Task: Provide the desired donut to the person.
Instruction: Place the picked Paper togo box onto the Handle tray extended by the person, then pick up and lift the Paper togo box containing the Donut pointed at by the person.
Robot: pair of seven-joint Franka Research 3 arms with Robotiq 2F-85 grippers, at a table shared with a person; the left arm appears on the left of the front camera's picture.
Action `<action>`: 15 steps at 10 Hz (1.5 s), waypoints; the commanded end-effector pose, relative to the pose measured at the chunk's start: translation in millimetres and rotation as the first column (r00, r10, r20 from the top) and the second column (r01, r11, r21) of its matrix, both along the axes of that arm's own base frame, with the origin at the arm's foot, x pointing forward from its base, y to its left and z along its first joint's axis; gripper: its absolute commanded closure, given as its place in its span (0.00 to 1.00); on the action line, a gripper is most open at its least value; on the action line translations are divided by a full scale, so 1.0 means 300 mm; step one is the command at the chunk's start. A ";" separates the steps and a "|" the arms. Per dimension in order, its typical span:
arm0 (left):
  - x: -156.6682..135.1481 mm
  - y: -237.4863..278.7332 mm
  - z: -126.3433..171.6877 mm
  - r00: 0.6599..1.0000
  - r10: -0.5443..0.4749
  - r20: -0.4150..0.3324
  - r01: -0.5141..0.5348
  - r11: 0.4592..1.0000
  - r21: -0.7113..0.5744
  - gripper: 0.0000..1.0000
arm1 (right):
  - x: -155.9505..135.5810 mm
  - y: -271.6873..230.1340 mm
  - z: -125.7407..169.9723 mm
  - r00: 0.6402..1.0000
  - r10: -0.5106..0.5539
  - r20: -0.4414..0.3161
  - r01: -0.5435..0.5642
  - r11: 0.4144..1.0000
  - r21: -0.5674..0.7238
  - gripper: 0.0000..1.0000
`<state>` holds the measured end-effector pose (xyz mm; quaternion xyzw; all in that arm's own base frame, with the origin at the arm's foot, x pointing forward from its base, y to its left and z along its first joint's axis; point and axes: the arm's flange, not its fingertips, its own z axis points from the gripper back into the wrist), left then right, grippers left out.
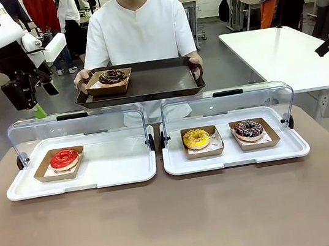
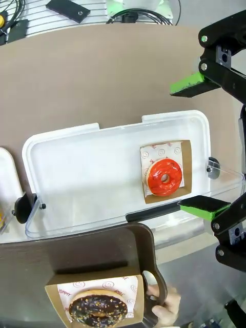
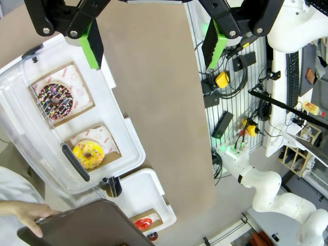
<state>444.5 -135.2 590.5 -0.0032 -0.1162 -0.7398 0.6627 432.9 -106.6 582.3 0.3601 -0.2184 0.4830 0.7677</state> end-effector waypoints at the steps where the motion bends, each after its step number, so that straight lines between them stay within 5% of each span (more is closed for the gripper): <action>1: 0.004 0.003 0.003 1.000 0.004 -0.001 -0.004 1.000 0.004 0.00 | 0.001 0.003 0.004 1.000 -0.004 -0.004 0.004 1.000 0.000 0.00; 8: 0.001 0.001 0.001 1.000 0.001 0.000 -0.001 1.000 0.000 0.00 | 0.001 0.003 0.004 1.000 -0.004 -0.004 0.004 1.000 0.000 0.00; 9: 0.024 0.148 -0.014 0.999 0.041 -0.022 -0.044 0.987 -0.154 0.00 | 0.001 0.003 0.004 1.000 -0.004 -0.004 0.004 1.000 0.000 0.00; 11: -0.032 0.415 -0.073 0.986 0.149 -0.079 -0.168 0.913 -0.371 0.00 | 0.001 0.003 0.004 1.000 -0.004 -0.004 0.004 1.000 0.000 0.00; 13: -0.113 0.615 -0.096 0.985 0.093 -0.144 -0.158 0.815 -0.557 0.00 | 0.001 0.003 0.004 1.000 -0.004 -0.004 0.004 1.000 0.000 0.00; 15: -0.232 0.763 -0.150 0.993 0.087 -0.083 -0.120 0.708 -0.696 0.00 | 0.001 0.003 0.004 1.000 -0.004 -0.004 0.004 1.000 0.000 0.00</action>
